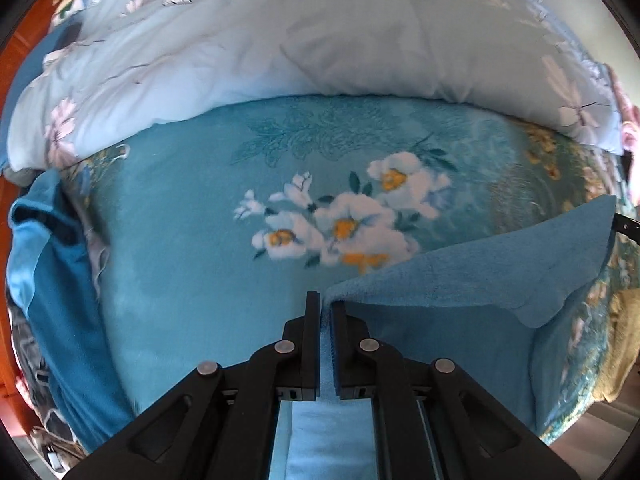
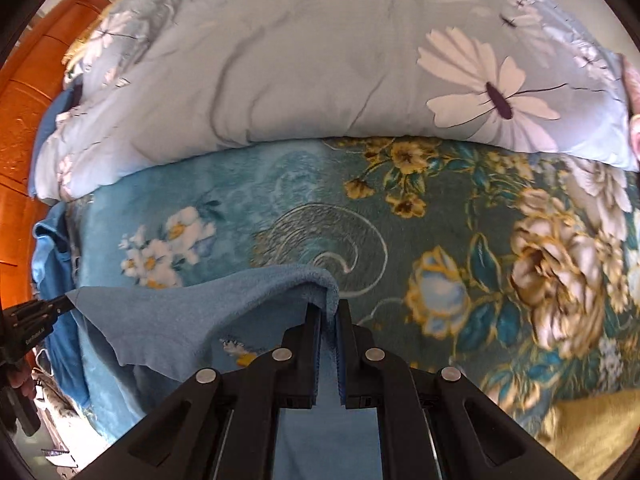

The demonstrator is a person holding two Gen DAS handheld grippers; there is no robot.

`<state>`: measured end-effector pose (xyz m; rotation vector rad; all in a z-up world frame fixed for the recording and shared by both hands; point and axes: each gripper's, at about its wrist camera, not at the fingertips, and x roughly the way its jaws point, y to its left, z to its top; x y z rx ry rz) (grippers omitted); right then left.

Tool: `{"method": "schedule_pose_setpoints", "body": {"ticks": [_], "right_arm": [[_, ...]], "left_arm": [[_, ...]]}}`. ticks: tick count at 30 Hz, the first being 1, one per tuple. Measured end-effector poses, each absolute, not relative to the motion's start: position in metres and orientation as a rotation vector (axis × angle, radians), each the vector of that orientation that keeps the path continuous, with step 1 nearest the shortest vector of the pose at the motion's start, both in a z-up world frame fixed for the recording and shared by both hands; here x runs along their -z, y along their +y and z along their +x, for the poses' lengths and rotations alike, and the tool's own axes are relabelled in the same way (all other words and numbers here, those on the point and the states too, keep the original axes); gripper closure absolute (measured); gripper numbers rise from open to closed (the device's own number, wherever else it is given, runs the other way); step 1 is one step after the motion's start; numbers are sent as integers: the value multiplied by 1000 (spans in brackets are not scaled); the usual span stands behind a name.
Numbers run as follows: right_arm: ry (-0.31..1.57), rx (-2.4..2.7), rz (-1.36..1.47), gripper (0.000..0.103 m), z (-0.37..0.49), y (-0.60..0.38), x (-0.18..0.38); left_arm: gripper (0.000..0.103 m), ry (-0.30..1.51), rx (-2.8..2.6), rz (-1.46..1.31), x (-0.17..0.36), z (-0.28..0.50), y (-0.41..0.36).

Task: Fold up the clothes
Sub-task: 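Lift the sweater with both tools and shake it open above the bed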

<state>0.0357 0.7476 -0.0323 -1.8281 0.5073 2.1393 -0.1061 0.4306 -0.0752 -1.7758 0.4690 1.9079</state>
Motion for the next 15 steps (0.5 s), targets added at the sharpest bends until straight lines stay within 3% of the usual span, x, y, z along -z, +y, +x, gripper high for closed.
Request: {"method": "schedule_pose_setpoints", "body": {"ticks": [15], "right_arm": [[501,-2053,-1976,96,2,788,128]], "left_arm": [[97,643,-1803,-1865,165,-145,481]]}}
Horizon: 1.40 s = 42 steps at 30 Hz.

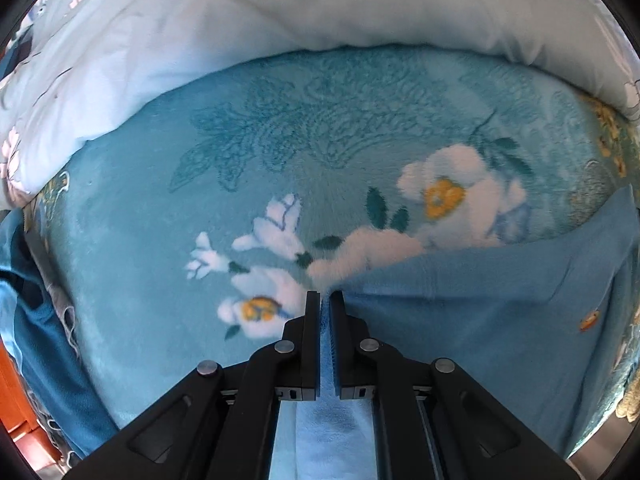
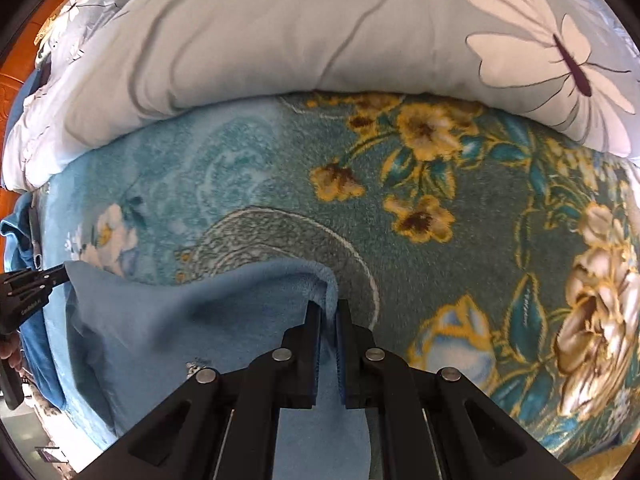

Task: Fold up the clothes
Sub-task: 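Lift the sweater with both tools and shake it open above the bed, then lay the sweater flat on the blanket and open both tools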

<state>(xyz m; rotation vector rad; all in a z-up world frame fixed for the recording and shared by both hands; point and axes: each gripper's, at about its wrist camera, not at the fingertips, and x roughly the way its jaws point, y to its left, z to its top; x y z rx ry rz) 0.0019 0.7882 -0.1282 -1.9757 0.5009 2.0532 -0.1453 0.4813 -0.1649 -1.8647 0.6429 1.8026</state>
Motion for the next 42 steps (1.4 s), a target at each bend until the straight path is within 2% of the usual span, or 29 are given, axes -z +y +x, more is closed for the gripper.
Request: {"method": "schedule_pose_setpoints", "body": {"ticks": [6,12,15,18,19,21,25,27,30,33,38,42], "right_arm": [[501,-2053,-1982,96,0,791,136],[472,-2064,-1989,93,-4,790,132],[460,-2077,-1971,91,-2,789,123],[453,-2092,-1934,80,2,786,110],[452,-2102,-1914,73,5,786,104],[474,-2127,-1842,68,15,788,88],[562,-2141,-1696,57,67,783,61],[603,-2107,-1661,56,112,767,58],[687,-2018,-1657,56,179,741,63],[799,-1867,-1702,56,250,721,79],[933,-1707,-1694,56,318,691,100],[960,-1674,-1682,56,331,678,111]], "left_arm": [[97,669,-1783,-1881,175,-146,486],[96,677,-1776,-1880,162,-145,488],[86,656,-1787,-1877,149,-143,486],[67,612,-1828,-1828,128,-135,481],[62,594,-1857,-1804,119,-131,479],[58,532,-1931,-1755,99,-124,471],[57,229,-2086,-1709,57,-97,440],[57,109,-2131,-1707,45,-80,422],[57,35,-2134,-1724,38,-50,403],[57,29,-2089,-1744,31,-19,388],[57,108,-1982,-1757,28,23,382],[57,175,-1940,-1732,20,41,381]]}}
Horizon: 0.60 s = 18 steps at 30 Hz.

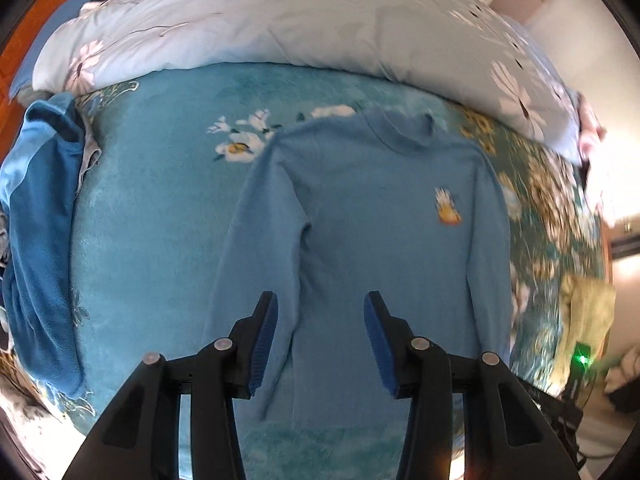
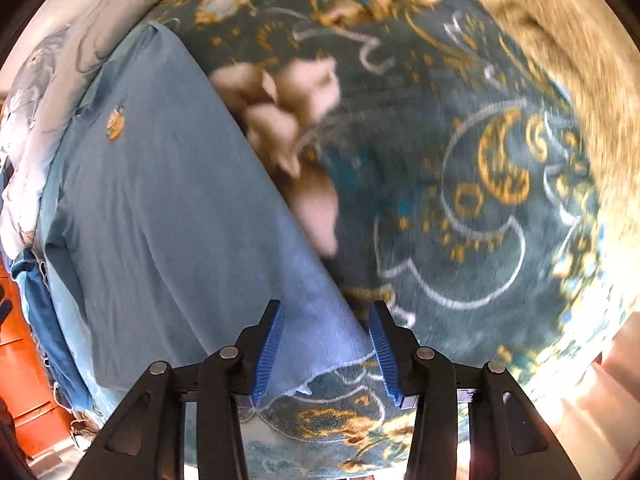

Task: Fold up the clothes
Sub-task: 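Lay the sweater flat on the blanket and open both tools, then grasp a sleeve cuff with the right tool and pull it outward straight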

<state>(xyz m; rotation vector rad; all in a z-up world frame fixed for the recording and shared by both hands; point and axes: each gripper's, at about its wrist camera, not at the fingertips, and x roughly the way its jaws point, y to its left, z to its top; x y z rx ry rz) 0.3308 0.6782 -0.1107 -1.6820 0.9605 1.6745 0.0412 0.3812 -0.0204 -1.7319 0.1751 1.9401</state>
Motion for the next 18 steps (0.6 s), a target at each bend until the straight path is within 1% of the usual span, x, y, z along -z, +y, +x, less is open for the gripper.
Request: {"method": "schedule_pose_setpoints", "body": {"ticks": [3,4,5,6,7,8,11,15,18], "right_arm": [[943,-1678,-1677,57,329,675,114],[945,-1681,-1671,62,328,675,112],[948,-1686,-1666,76,327,675,111],[958,-1690,-1660,86,327,675,108],[981,-1696,-1651,99,328,674,104],[1002,-1707,-1642,99,328,674,101],[986,-1752,-1643,100,324,672,83],[837,-1805,-1656,100,311,686,47],[673,-1835,-1647,100,300,710,12]], "left_arm": [[57,208,-1928,-1708,14,48,379],[57,214,-1926,-1700,13,50,378],[57,218,-1924,-1691,11,52,377],[57,222,-1922,-1683,9,53,375],[57,221,-1919,-1685,9,54,374],[57,218,-1914,-1692,9,55,372],[57,185,-1904,-1719,10,58,367],[57,156,-1924,-1719,3,60,360],[57,145,-1948,-1730,0,57,357]]}}
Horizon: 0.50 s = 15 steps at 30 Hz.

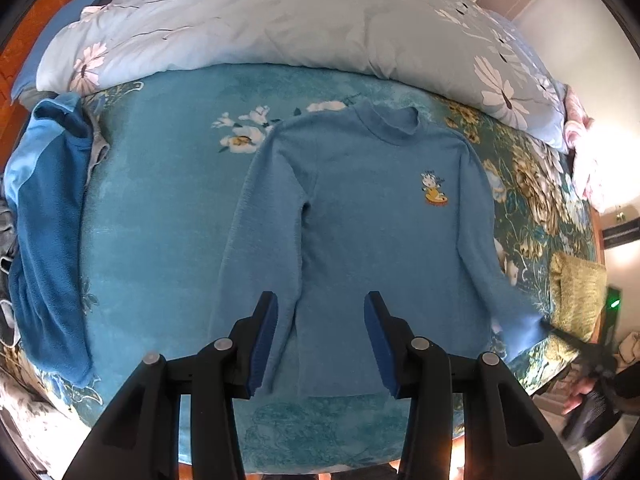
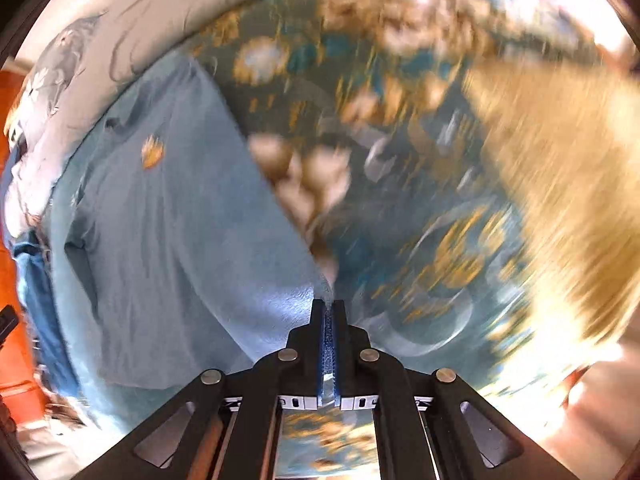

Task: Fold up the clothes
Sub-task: 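Grasp a sleeve cuff with the right tool and pull it outward straight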

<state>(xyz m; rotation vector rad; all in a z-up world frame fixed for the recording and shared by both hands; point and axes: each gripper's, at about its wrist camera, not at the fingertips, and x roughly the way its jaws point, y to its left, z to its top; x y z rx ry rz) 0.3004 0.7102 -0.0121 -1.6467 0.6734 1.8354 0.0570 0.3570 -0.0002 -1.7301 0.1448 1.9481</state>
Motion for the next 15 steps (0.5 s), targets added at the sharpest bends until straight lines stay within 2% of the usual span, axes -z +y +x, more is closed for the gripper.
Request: {"method": "schedule_pose_setpoints", "body": {"ticks": [8,11,15], "right_arm": [[298,-1847,-1562,100,266,820,-63],[183,-1824,-1591,100,253,854,-63],[121,-1782,-1675,100,242,892,-44]], "left_arm": [[57,119,-2028,-1766,-9,35,366],[57,90,-2060,-1781,-9,30,376],[57,84,-2060,-1825,-3,30,395]]}}
